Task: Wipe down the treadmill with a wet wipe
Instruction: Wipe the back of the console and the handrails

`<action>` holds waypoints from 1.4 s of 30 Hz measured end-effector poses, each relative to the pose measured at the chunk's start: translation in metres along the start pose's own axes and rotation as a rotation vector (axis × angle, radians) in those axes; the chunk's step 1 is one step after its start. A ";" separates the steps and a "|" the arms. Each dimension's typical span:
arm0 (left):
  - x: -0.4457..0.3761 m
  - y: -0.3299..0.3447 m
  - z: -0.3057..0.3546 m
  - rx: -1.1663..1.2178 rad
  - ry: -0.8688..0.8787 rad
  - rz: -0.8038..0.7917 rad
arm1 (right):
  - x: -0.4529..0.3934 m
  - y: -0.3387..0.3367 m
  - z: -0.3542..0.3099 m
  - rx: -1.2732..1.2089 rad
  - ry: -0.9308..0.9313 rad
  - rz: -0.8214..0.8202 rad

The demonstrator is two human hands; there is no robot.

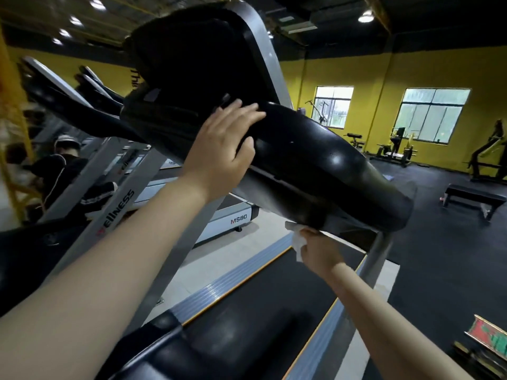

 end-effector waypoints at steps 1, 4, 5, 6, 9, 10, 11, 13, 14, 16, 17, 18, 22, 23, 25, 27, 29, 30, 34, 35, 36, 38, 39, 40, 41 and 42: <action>-0.002 0.008 0.014 0.000 0.049 -0.032 | -0.001 -0.001 -0.001 -0.035 -0.017 0.019; -0.008 0.028 0.039 -0.054 0.075 -0.049 | 0.013 -0.027 -0.017 -0.257 -0.152 0.180; -0.009 0.031 0.042 -0.099 0.062 -0.019 | 0.027 -0.049 -0.025 -0.321 -0.220 0.296; -0.009 0.032 0.043 -0.140 0.054 0.011 | 0.045 -0.071 -0.032 -0.382 -0.301 0.404; -0.010 0.035 0.042 -0.139 0.032 0.041 | 0.075 -0.118 -0.045 -0.502 -0.546 0.512; -0.010 0.034 0.042 -0.114 0.018 0.038 | 0.077 -0.124 -0.046 -0.517 -0.581 0.511; -0.010 0.034 0.042 -0.097 0.006 0.033 | 0.077 -0.127 -0.044 -0.507 -0.589 0.528; -0.009 0.035 0.043 -0.101 -0.002 0.027 | 0.073 -0.116 -0.031 -0.495 -0.543 0.555; -0.009 0.035 0.044 -0.105 -0.002 0.025 | 0.068 -0.104 -0.019 -0.503 -0.469 0.546; -0.009 0.035 0.044 -0.099 -0.007 0.016 | 0.055 -0.073 0.016 -0.512 -0.265 0.523; -0.009 0.035 0.043 -0.098 -0.011 0.008 | 0.049 -0.059 0.037 -0.508 -0.169 0.522; -0.009 0.035 0.043 -0.103 -0.016 0.002 | 0.043 -0.047 0.059 -0.508 -0.081 0.513; -0.008 0.036 0.043 -0.098 -0.025 -0.024 | 0.019 -0.024 0.114 -0.571 0.122 0.380; -0.009 0.035 0.042 -0.090 -0.028 -0.035 | 0.019 -0.023 0.119 -0.591 0.152 0.363; -0.009 0.035 0.039 -0.079 -0.036 -0.052 | 0.029 -0.029 0.118 -0.646 0.177 0.367; -0.009 0.034 0.037 -0.066 -0.046 -0.065 | 0.051 -0.049 0.094 -0.726 0.082 0.425; -0.010 0.033 0.037 -0.028 -0.061 -0.075 | 0.079 -0.084 0.058 -0.778 -0.094 0.553; -0.010 0.032 0.037 -0.005 -0.069 -0.081 | 0.093 -0.105 0.040 -0.778 -0.182 0.642; -0.007 0.029 0.037 0.114 -0.113 -0.118 | 0.109 -0.182 -0.022 -0.650 -0.421 0.928; -0.005 0.028 0.035 0.171 -0.152 -0.118 | 0.099 -0.195 -0.039 -0.601 -0.432 0.913; -0.004 0.026 0.034 0.254 -0.189 -0.108 | 0.086 -0.201 -0.056 -0.537 -0.436 0.876; -0.006 0.021 0.035 0.430 -0.180 -0.070 | 0.059 -0.201 -0.089 -0.350 -0.416 0.803; -0.006 0.019 0.035 0.472 -0.152 -0.063 | 0.050 -0.196 -0.100 -0.268 -0.407 0.792; -0.006 0.019 0.035 0.484 -0.138 -0.071 | 0.045 -0.192 -0.106 -0.213 -0.399 0.799; -0.006 0.020 0.033 0.485 -0.146 -0.081 | 0.043 -0.189 -0.107 -0.188 -0.394 0.817; -0.005 0.020 0.031 0.474 -0.168 -0.084 | 0.044 -0.187 -0.102 -0.185 -0.392 0.836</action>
Point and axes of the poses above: each hand's wrist, its own x-axis away from the middle knuckle, its own y-axis out of the palm, z = x × y, the point moved 7 cm from there along -x, towards the middle knuckle, and after that the axes turned 2 degrees about x, right-handed, at the moved point
